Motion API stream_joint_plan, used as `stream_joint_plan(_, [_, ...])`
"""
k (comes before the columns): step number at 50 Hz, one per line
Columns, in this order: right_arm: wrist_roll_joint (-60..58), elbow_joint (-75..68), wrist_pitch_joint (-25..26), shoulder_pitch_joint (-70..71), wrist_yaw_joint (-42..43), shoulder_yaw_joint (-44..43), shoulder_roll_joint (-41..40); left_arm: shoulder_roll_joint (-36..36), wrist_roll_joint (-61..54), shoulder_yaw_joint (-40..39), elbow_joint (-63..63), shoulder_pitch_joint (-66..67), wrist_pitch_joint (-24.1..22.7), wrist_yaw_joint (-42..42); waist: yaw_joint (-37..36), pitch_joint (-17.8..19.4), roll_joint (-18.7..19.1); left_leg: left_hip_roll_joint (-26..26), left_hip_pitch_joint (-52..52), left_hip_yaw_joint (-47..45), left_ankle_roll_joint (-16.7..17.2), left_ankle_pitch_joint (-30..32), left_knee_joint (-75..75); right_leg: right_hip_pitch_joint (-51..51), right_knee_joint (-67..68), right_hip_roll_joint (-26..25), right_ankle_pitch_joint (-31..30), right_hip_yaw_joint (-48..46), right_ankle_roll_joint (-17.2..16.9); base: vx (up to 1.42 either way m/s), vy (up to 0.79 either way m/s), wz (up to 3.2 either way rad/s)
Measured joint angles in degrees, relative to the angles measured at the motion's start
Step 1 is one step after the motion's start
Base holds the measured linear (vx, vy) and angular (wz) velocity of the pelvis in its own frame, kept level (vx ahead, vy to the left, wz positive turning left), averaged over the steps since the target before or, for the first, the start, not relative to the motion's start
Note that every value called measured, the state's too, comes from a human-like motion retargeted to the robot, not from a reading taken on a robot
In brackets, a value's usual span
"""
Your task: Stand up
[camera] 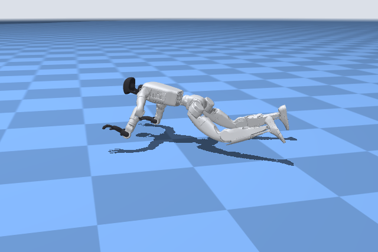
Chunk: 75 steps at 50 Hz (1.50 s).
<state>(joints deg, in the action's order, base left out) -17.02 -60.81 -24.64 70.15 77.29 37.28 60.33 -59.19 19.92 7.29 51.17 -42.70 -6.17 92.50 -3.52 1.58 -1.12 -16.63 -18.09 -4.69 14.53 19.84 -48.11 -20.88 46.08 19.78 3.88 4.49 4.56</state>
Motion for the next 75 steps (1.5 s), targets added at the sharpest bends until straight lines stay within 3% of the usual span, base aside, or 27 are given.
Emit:
stream_joint_plan(4, [-1.52,-6.77,-1.28,7.77,-0.07,3.02,2.34,13.52,0.69,1.3,-12.63,5.26,0.4,-9.64,-0.58,1.57,-0.62,6.11,-6.42,0.22,0.45,-1.88,-9.41,-6.85,9.09,2.0,0.36,3.65,-2.88,-0.24,0.15,3.27])
stream_joint_plan(8, [-2.02,-13.38,-2.75,14.48,-0.63,6.7,7.95,26.56,7.23,8.88,-18.48,6.31,2.01,-12.09,-5.1,2.42,-0.85,10.4,-13.34,-0.73,0.47,-5.9,-19.13,-12.87,15.37,2.66,0.61,6.62,-10.04,-0.18,0.23,3.43])
stream_joint_plan(10, [-2.1,-17.22,-3.6,18.08,-0.8,9.4,10.76,31.54,11.95,13.12,-15.54,4.0,2.98,-8.63,-7.01,2.37,-1.35,13.49,-16.9,-0.6,0.47,-7.57,-22.98,-16.28,17.93,4.46,0.54,6.93,-12.38,-0.16,0.26,3.67])
stream_joint_plan(13, [-1.15,-21.15,-2.89,22.21,-1.26,12.1,12.18,36.17,17.34,14.98,-3.34,-3.45,3.37,-0.98,-7.53,0.74,-2.87,14.42,-23.25,-0.24,0.47,-9.06,-29.27,-22.41,22.12,1.22,1.26,9.76,-14.69,-0.24,0.26,4.85])
stream_joint_plan(15, [-0.45,-22.2,-2.54,24.51,-1.98,13.09,12.48,34.7,9.19,16.66,1.92,-13.21,6.95,0.0,-6.34,-0.88,-3.63,15.48,-27.41,1.21,0.47,-9.83,-32.5,-26.69,24.39,0.58,1.3,9.67,-15.31,-0.2,0.2,5.93])
stream_joint_plan(17, [0.99,-23.49,-1.73,25.57,-3.98,15.52,14.33,35.9,14.39,12.03,5.63,-11.98,-3.57,0.0,-6.12,-3.31,-4.74,16.72,-30.94,2.7,0.47,-9.93,-34.73,-30.03,26.2,-0.99,1.1,9.55,-16.08,-0.06,0.31,5.43])
stream_joint_plan(20, [0.05,-25.31,2.72,28.19,-5.8,18.48,18.63,37.04,12.87,17.36,13.33,-20.41,-7.82,0.0,-6.84,-3.68,-6.15,19.75,-35.19,4.96,0.47,-10.77,-37.67,-32.59,28.08,-2.08,1.42,9.41,-19.17,-0.19,0.34,2.59])
stream_joint_plan(22, [-1.7,-24.14,9.34,31.0,-9.8,18.53,22.79,38.07,13.73,17.6,16.06,-26.86,-7.3,0.0,-8.83,-1.46,-6.6,18.27,-38.38,5.6,0.47,-10.61,-39.08,-34.64,28.54,-7.31,-1.84,8.87,-19.22,-0.41,0.3,2.53])
stream_joint_plan(23, [-2.98,-22.51,13.9,32.07,-11.84,17.21,24.21,38.51,14.29,16.91,17.22,-29.21,-8.3,0.0,-9.73,-0.61,-6.27,17.55,-39.93,5.77,0.47,-11.18,-40.09,-35.84,29.49,-9.57,-1.24,8.9,-19.23,-0.3,0.34,2.49])
stream_joint_plan(25, [-1.71,-17.3,23.77,31.3,-15.05,12.75,24.15,37.84,14.21,15.35,19.36,-32.29,-9.18,0.0,-9.6,-0.32,-5.02,15.39,-42.93,4.88,0.47,-12.81,-43.06,-38.37,31.54,-9.42,-0.86,8.65,-19.18,-0.1,0.33,2.0])
stream_joint_plan(27, [2.56,-9.05,28.44,22.92,-16.18,4.13,20.39,35.18,14.75,12.54,20.01,-32.47,-9.26,0.0,-7.18,-1.41,-3.14,13.6,-45.87,4.31,0.47,-15.58,-45.55,-39.7,32.08,-12.96,-2.43,8.45,-19.21,-0.01,0.29,1.55])
stream_joint_plan(30, [3.63,5.88,20.77,3.4,-13.46,-12.08,13.14,30.0,15.93,9.83,19.93,-32.49,-9.3,0.0,-2.69,-1.98,-2.31,12.34,-51.23,2.34,0.47,-21.89,-50.61,-41.7,32.91,-17.0,-5.86,7.2,-19.37,-0.01,0.29,0.88])
stream_joint_plan(34, [-3.73,17.97,18.67,-16.85,-7.23,-26.91,3.46,26.33,16.68,10.82,21.28,-34.14,-9.89,-0.21,-0.27,-2.6,-4.27,11.45,-58.36,-0.17,0.47,-27.37,-56.79,-43.26,34.42,-19.96,-7.94,7.49,-19.49,0.04,0.32,0.54])
stream_joint_plan(40, [-17.03,25.15,19.88,-32.45,-1.73,-33.88,-12.79,23.11,16.69,11.2,24.33,-38.42,-10.11,-1.97,-1.16,-1.54,-4.23,9.83,-66.03,-1.71,0.47,-32.63,-64.25,-44.12,38.13,-28.13,-8.18,10.38,-19.44,0.13,0.24,0.44])
stream_joint_plan(46, [-22.82,14.44,19.37,-27.33,11.98,-27.58,-19.42,19.59,14.21,12.36,25.16,-40.14,-9.03,-4.83,-2.49,-1.9,-1.72,7.59,-70.11,-4.8,0.47,-32.38,-64.73,-49.46,43.84,-31.06,-6.99,9.24,-19.19,0.36,0.23,0.48])
stream_joint_plan(48, [-19.81,10.0,19.79,-23.35,15.21,-25.09,-18.56,18.41,13.23,13.25,25.24,-40.86,-8.22,-5.83,-2.66,-2.04,-1.14,8.0,-71.5,-6.48,0.47,-27.94,-62.46,-51.66,46.35,-31.04,-5.56,8.1,-19.14,0.46,0.17,1.44])
stream_joint_plan(51, [-14.4,1.53,11.79,-17.37,14.24,-18.26,-17.55,16.6,13.55,13.74,25.72,-41.79,-7.26,-6.97,-1.26,-2.64,-1.65,10.77,-71.75,-7.86,0.47,-28.99,-62.92,-53.51,48.94,-30.25,-4.03,7.87,-19.12,0.4,0.04,3.2])
stream_joint_plan(52, [-13.24,-1.32,9.39,-15.31,13.65,-15.72,-17.53,15.94,13.85,13.67,25.93,-41.75,-6.82,-7.13,-0.39,-2.96,-1.46,11.15,-71.77,-7.91,0.47,-29.65,-63.58,-53.95,49.67,-29.93,-3.58,7.93,-18.85,0.43,-0.08,37.78])
stream_joint_plan(54, [-10.67,-6.64,7.39,-11.29,14.04,-11.38,-17.68,14.73,14.22,13.61,25.68,-41.41,-5.7,-7.4,0.48,-3.18,-1.31,12.91,-71.79,-8.86,0.47,-30.14,-64.68,-54.36,51.16,-30.06,-2.1,8.53,-17.16,0.11,-0.1,51.59])
stream_joint_plan(55, [-9.37,-9.09,6.76,-9.53,14.2,-9.56,-17.63,14.29,14.42,13.52,25.16,-40.95,-5.11,-7.58,0.83,-3.35,-1.48,12.39,-71.79,-9.32,0.47,-30.12,-65.42,-54.56,51.77,-29.9,-1.36,8.9,-16.15,-0.24,-0.06,13.15])
stream_joint_plan(59, [-6.54,-15.41,3.36,-5.49,12.1,-5.14,-16.75,14.01,14.8,13.99,19.73,-36.25,-4.35,-9.49,-0.45,-4.02,-0.94,12.79,-71.86,-10.14,0.47,-31.29,-67.79,-56.46,58.21,-28.96,2.98,8.1,-10.76,-0.25,0.02,0.75])
stream_joint_plan(62, [-4.9,-18.18,2.4,-4.41,10.57,-3.87,-15.03,14.9,16.05,14.13,13.39,-30.07,-3.06,-10.11,-3.55,-3.76,-1.23,12.94,-71.87,-10.04,0.47,-32.28,-68.56,-59.76,67.35,-26.02,12.68,7.29,-7.32,-0.25,-0.03,-1.0])
stream_joint_plan(65, [-4.18,-20.72,2.13,-3.7,8.92,-3.48,-14.18,16.25,17.71,13.05,7.52,-21.99,-1.93,-9.11,-5.92,-3.48,-2.1,12.32,-71.87,-10.31,0.47,-34.38,-70.27,-62.4,76.07,-23.88,27.28,9.18,-9.34,-0.18,-0.05,-0.06])
stream_joint_plan(67, [-3.98,-21.94,1.95,-3.69,7.96,-3.29,-13.62,17.98,19.12,12.13,4.74,-16.02,-1.1,-8.51,-6.56,-3.71,-2.29,12.45,-71.87,-10.54,0.47,-35.49,-71.36,-63.5,78.04,-25.29,31.38,10.33,-11.43,-0.09,-0.08,1.58])
stream_joint_plan(71, [-3.72,-22.56,1.44,-4.76,6.49,-3.84,-11.92,21.72,21.08,11.28,4.5,-8.91,-0.4,-6.52,-6.82,-3.59,-1.76,13.64,-71.87,-9.35,0.47,-35.22,-73.9,-64.95,76.89,-27.05,31.39,10.05,-14.16,-0.06,-0.13,2.82])
stream_joint_plan(73, [-3.32,-22.44,1.23,-5.81,5.8,-4.09,-10.86,23.28,22.88,11.69,7.96,-8.91,-2.63,-4.52,-7.71,-3.72,-2.02,13.34,-71.87,-9.06,0.47,-33.73,-74.47,-65.42,78.43,-25.15,30.15,8.59,-12.82,-0.08,-0.18,1.63])
stream_joint_plan(75, [-2.93,-22.5,1.35,-6.43,4.7,-3.38,-10.01,24.12,20.53,13.74,11.46,-12.74,-2.98,0.0,-8.18,-4.18,-2.98,12.53,-71.87,-9.55,0.47,-32.69,-75.03,-64.92,79.09,-25.44,30.77,8.86,-14.27,-0.09,-0.15,1.32])
